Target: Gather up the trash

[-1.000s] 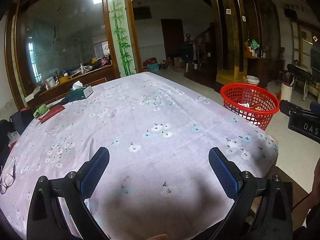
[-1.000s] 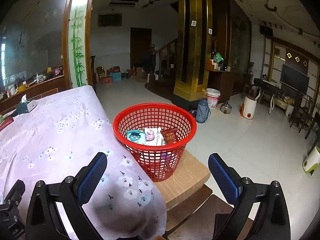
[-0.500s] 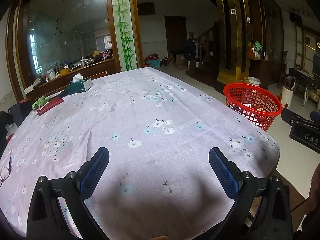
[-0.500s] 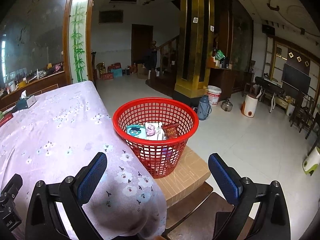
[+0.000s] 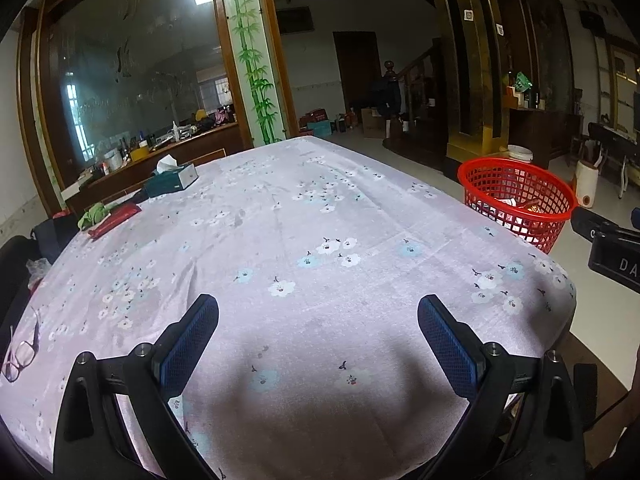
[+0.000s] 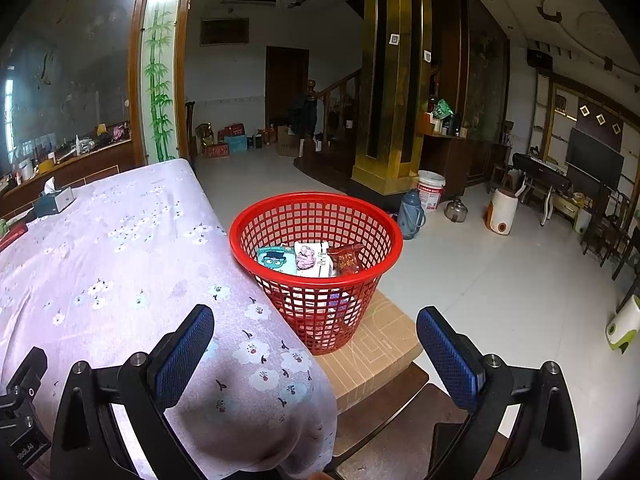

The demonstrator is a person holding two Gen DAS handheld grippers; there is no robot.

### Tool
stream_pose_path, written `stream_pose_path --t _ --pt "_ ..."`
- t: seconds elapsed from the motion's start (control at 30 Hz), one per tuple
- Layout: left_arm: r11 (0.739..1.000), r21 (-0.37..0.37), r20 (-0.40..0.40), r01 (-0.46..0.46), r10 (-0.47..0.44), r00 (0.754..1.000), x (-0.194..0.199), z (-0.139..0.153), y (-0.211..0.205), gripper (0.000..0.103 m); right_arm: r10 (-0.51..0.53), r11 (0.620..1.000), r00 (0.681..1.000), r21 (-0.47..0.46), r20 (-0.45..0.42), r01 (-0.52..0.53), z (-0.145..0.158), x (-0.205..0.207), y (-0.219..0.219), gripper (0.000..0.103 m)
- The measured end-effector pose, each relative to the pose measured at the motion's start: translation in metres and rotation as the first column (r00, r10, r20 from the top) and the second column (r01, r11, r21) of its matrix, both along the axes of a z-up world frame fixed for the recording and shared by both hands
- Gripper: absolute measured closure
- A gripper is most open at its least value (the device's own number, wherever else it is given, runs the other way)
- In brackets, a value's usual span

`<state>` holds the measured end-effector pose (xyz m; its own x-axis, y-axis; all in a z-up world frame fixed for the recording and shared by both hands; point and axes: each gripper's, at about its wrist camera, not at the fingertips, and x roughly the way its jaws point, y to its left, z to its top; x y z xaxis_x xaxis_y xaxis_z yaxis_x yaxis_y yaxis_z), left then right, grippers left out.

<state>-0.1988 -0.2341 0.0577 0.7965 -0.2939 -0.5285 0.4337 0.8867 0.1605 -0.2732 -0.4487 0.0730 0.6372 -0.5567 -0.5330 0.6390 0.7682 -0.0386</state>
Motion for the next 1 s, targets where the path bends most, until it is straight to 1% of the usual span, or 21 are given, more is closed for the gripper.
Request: stream_pose_path --t 0.1,1.0 --pt "1.0 0.002 0.008 0.005 -0.005 1.0 -0.0015 0.0007 -0.0005 0.004 0.004 1.0 1.0 0.006 -0.007 -0.004 -0.0022 0.0025 -0.001 0.001" --pt "1.0 -0.003 0.003 0.013 -0.013 1.0 -0.002 0.0 -0.0011 0.004 0.011 1.0 1.0 0.011 -0.012 -0.011 -0.0048 0.0044 -0.0001 0.001"
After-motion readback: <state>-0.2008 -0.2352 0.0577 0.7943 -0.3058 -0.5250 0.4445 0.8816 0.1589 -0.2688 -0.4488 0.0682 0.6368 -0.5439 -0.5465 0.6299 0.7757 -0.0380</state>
